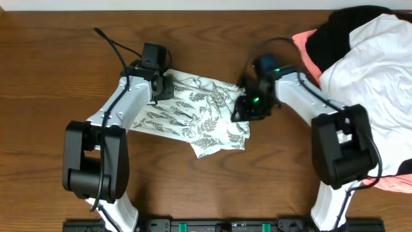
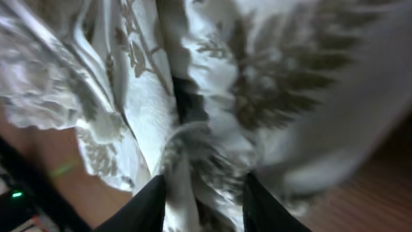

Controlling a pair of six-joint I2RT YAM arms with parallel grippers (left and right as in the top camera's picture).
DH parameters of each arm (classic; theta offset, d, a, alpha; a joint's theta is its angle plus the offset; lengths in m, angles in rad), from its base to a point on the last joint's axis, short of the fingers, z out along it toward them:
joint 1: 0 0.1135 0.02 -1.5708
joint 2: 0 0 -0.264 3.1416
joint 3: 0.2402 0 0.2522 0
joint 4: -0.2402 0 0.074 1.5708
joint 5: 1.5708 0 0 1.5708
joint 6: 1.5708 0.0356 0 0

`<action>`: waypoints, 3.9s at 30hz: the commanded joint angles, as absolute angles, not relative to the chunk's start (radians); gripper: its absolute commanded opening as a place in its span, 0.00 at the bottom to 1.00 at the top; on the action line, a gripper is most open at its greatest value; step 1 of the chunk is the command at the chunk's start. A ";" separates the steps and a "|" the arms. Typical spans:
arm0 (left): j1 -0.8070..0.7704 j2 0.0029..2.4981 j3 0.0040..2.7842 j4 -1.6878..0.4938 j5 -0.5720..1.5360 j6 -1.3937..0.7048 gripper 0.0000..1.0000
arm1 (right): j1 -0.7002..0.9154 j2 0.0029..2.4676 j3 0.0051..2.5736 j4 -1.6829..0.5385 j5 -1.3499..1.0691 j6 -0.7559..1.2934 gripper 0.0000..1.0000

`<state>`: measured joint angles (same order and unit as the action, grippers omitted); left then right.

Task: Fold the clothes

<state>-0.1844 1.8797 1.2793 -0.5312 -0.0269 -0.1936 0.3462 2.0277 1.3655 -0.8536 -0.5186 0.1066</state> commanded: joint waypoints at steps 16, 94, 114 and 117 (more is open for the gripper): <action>-0.182 1.884 1.274 -0.534 -0.038 -0.184 0.32 | 0.414 2.077 1.359 -0.823 -0.291 0.186 0.60; -0.182 1.884 1.274 -0.545 -0.038 -0.184 0.32 | 0.282 2.161 1.329 -1.004 0.264 0.315 0.01; -0.185 1.884 1.274 -0.499 0.222 -0.128 0.52 | 0.237 2.161 1.329 -0.992 0.332 0.245 0.04; -0.200 1.884 1.274 -0.461 0.318 -0.077 0.55 | 0.237 2.161 1.329 -0.987 0.322 0.233 0.03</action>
